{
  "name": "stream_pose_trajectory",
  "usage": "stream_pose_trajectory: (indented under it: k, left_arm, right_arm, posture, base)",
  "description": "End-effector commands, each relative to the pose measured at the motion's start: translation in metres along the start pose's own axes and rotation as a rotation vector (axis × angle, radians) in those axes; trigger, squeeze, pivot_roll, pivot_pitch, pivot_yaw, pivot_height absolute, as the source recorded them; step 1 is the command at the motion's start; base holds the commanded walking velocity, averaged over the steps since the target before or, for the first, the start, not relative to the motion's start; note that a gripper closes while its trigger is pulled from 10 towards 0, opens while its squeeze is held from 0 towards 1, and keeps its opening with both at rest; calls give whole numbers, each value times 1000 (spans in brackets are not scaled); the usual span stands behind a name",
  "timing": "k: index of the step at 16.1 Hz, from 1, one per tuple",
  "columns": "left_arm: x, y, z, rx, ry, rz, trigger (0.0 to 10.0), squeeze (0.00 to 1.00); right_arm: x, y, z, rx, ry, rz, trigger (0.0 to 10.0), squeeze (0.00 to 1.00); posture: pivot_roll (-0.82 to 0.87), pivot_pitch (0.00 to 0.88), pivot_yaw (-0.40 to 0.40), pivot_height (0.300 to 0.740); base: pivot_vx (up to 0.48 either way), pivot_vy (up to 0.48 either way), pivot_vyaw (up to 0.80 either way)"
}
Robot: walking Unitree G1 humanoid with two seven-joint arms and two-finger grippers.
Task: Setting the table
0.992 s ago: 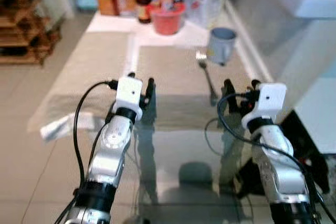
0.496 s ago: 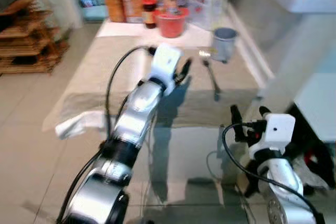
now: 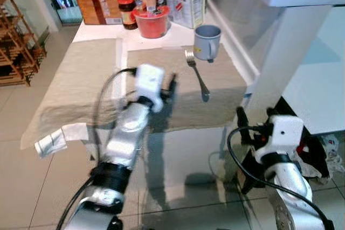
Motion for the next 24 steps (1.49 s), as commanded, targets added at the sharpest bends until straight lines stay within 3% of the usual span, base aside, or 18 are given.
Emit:
stream_pose_trajectory:
  k: [1, 7, 10, 13, 16, 20, 24]
  left_arm:
    - [12, 5, 6, -18, 28, -47, 10000, 0]
    - [36, 7, 0, -63, -13, -60, 10000, 0]
    - [58, 8, 5, -95, -17, -33, 10000, 0]
    - [106, 9, 19, -154, -78, 59, 10000, 0]
    - [128, 15, 32, -197, -39, 98, 10000, 0]
    - [146, 25, 33, -201, 3, 131, 10000, 0]
    - [149, 27, 34, -194, 17, 149, 10000, 0]
  right_arm:
    - [-10, 14, 0, 1, 17, -53, 10000, 0]
    - [-26, 29, 3, -18, 24, -102, 10000, 0]
    - [-41, 30, 7, -61, 27, -102, 10000, 0]
    - [-70, 25, 10, -86, 33, -85, 10000, 0]
    - [-87, 24, 12, -88, 50, -78, 10000, 0]
    - [-111, 25, 20, -93, 78, -75, 10000, 0]
    - [-122, 15, 12, -92, 15, -23, 10000, 0]
  posture:
    - [-71, 0, 27, 731]
    - [-5, 0, 23, 731]
    - [88, 0, 20, 731]
    - [211, 0, 8, 731]
    - [297, 0, -12, 731]
    - [334, 33, -27, 731]
    - [337, 57, -31, 731]
  base:
    - [0, 0, 0]
    - [0, 0, 0]
    - [0, 0, 0]
    - [0, 0, 0]
    - [0, 0, 0]
    - [0, 0, 0]
    - [0, 0, 0]
Point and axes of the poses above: a point about 5 cm out from each wrist's last joint towards the gripper, its own x axis pointing back from the gripper into the wrist, its own y axis along the axis of the wrist's last joint, z = x × y, the point moved 4 cm from there along -x, pointing out of the wrist towards the gripper, and after that the axes turned 14 degrees about x, right-handed, at the moved point
